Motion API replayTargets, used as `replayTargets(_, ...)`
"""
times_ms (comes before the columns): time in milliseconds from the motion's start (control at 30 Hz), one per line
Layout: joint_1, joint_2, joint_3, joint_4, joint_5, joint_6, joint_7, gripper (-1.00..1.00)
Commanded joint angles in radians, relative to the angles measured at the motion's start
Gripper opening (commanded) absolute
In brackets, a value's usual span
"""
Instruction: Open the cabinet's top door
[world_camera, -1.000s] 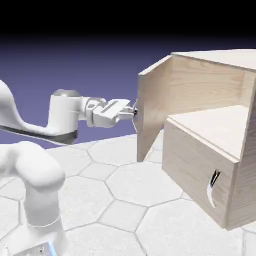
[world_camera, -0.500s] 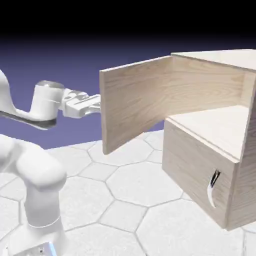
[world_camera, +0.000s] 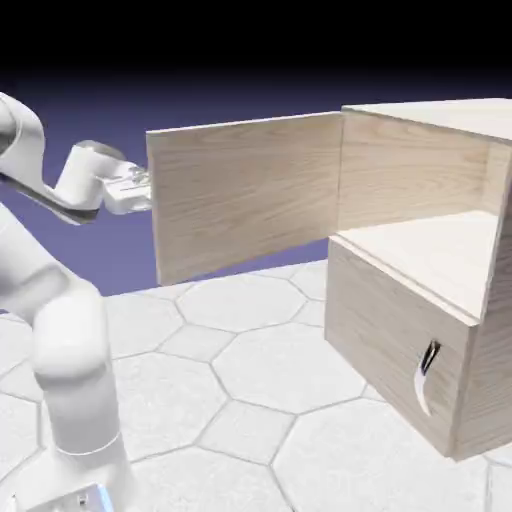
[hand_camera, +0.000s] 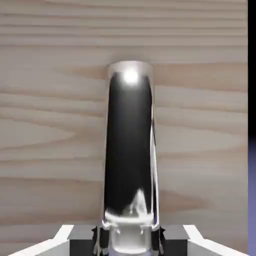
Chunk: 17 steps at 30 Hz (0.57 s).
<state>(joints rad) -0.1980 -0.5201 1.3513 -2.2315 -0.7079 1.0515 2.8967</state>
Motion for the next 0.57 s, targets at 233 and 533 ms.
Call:
replayTargets(233,-0.290,-0.008,0.261,0.180,0.063,-0.107,0.001,-1.00)
replayTargets(533,-0.616,-0.052,0.540,0.414,0.116,-0.246,-0.002,-1.00)
